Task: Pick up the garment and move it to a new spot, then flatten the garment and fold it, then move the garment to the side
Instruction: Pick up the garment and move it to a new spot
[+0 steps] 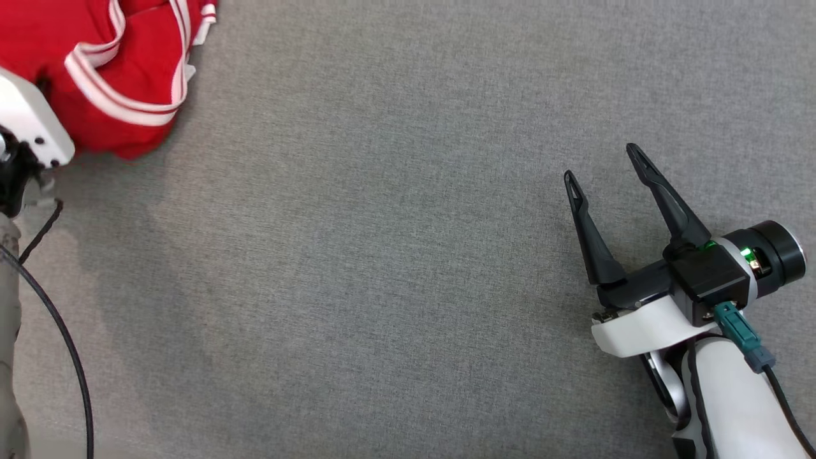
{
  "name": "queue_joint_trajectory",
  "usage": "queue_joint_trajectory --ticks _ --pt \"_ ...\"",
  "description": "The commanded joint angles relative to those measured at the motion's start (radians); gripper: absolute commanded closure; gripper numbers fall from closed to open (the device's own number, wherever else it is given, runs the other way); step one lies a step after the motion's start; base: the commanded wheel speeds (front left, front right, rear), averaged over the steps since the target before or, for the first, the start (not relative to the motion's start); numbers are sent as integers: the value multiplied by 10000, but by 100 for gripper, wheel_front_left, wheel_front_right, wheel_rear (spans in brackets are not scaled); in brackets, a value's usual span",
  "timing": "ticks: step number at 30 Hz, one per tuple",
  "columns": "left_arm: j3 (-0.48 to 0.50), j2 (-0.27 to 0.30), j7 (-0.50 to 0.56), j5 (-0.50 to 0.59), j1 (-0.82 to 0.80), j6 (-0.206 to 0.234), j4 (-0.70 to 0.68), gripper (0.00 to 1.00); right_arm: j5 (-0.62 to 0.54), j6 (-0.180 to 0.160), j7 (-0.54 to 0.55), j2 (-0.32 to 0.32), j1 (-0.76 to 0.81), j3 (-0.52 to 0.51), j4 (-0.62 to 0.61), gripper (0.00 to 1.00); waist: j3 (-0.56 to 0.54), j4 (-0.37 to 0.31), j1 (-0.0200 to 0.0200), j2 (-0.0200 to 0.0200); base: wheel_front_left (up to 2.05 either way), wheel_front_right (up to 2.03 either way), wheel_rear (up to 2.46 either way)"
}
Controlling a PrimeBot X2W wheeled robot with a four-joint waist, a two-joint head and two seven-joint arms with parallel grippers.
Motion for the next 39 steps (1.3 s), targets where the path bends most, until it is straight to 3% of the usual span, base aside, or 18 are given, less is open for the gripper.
queue_joint_trajectory --ticks 1,4,9,13,19,23,27,34,39 --pt "80 -42 -779 -96 -74 -75 -256 100 63 -7 -108 -56 -25 -53 58 0 -237 94 0 0 0 0 0" --pt "13 -201 -2296 -61 145 -164 -614 100 174 -7 -204 -56 39 -148 225 0 -650 201 0 0 0 0 0" --pt "-160 -481 -3846 -266 560 -243 -1084 100 420 -7 -355 -56 208 -379 495 0 -1507 266 0 0 0 0 0" --pt "-344 -741 -4712 -467 955 -252 -1604 100 535 -7 -438 -55 339 -508 596 0 -2029 233 0 0 0 0 0" --pt "-1008 -1133 -5539 -826 1830 -261 -3503 100 729 -5 -579 -44 544 -1037 707 0 -2956 93 0 0 0 0 0" --pt "-1443 -1493 -5365 -835 2486 -257 -4791 100 853 -7 -645 -55 675 -1359 703 0 -3429 -147 0 0 0 0 0" --pt "-1894 -1970 -4514 -873 3137 73 -6159 100 976 -7 -708 -53 761 -1765 529 0 -3669 -558 0 0 0 0 0" --pt "-3061 -2587 -2945 -662 4478 761 -8630 100 1116 -7 -749 -53 882 -2129 165 0 -3683 -1735 0 0 0 0 0" --pt "-4284 -2870 -2478 -231 5228 1280 -9140 100 1304 -7 -798 -49 870 -2349 7 0 -3510 -2768 0 0 0 0 0"
